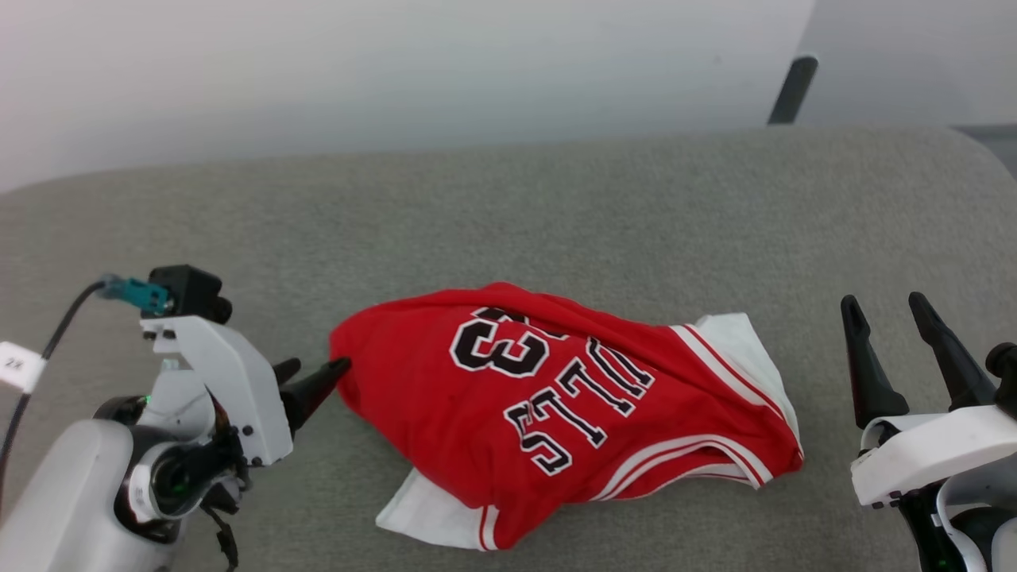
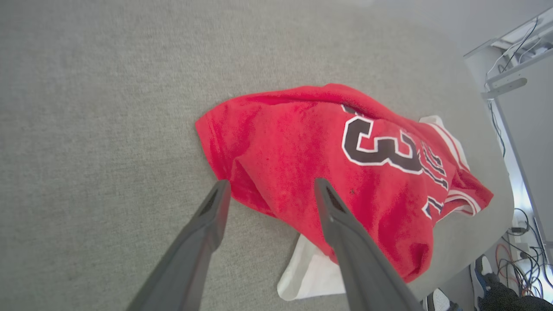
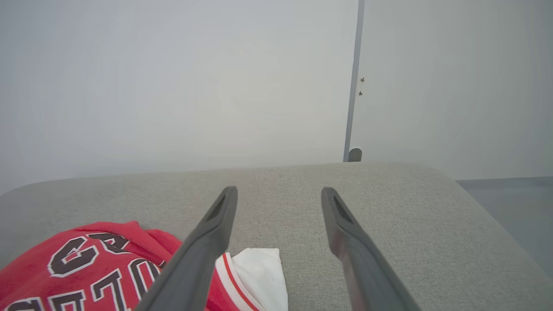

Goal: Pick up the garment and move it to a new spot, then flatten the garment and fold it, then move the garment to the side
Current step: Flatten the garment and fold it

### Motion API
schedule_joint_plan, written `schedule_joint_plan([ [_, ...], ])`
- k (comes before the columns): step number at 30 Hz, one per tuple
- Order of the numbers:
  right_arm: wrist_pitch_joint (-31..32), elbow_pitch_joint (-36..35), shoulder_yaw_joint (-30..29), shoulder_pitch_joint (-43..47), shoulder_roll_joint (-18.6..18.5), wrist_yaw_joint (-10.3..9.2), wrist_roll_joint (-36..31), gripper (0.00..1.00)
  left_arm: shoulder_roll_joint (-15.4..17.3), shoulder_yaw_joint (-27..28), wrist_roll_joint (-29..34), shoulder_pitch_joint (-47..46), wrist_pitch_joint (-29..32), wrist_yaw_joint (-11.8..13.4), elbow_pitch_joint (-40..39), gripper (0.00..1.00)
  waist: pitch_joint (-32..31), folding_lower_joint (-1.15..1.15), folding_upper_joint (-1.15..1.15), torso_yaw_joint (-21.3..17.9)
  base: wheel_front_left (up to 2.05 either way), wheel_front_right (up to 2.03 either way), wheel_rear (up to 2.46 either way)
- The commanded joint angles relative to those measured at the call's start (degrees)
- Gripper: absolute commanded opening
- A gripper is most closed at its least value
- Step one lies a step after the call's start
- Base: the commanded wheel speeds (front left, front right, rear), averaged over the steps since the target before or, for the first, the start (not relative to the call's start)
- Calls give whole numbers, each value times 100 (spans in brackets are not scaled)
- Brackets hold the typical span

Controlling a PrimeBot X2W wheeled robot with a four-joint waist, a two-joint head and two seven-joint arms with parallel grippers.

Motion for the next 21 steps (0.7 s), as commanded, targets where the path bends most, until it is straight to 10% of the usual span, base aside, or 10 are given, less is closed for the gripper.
schedule_joint_plan([
  [1, -36, 12, 23, -69, 30, -4, 40, 100, 17, -53, -43, -108, 130, 36, 82, 100, 300, 0, 0, -262, 0, 0, 0],
  [20, -310, 313, 241, -427, 107, -4, 240, 100, -162, -555, 14, -678, 893, 242, 1665, 100, 1030, 0, 0, -550, 0, 0, 0],
  [21, -318, 322, 248, -455, 106, -4, 246, 100, -231, -538, -49, -698, 875, 199, 1767, 82, 1039, 0, 0, -549, 0, 0, 0],
])
